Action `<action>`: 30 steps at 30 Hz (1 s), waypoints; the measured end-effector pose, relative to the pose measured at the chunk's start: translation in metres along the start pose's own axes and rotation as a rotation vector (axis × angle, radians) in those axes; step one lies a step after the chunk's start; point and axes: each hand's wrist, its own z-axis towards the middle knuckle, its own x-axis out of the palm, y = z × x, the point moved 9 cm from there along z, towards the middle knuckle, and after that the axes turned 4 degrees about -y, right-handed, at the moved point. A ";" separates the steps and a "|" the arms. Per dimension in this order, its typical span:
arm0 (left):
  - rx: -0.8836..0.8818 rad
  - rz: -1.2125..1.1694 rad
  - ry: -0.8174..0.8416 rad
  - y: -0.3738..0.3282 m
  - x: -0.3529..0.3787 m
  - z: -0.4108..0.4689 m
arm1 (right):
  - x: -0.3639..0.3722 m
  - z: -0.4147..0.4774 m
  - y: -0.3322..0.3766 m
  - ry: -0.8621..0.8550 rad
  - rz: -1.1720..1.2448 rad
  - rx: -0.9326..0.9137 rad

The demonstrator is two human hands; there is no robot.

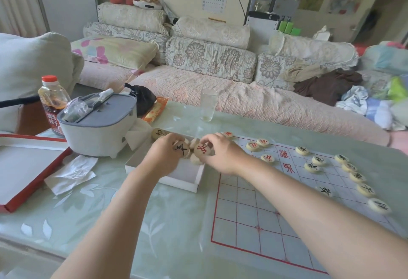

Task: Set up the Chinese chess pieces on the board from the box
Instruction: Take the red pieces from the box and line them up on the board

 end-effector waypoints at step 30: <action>0.106 0.151 0.502 -0.123 0.153 -0.091 | -0.037 -0.172 -0.142 0.137 -0.048 0.214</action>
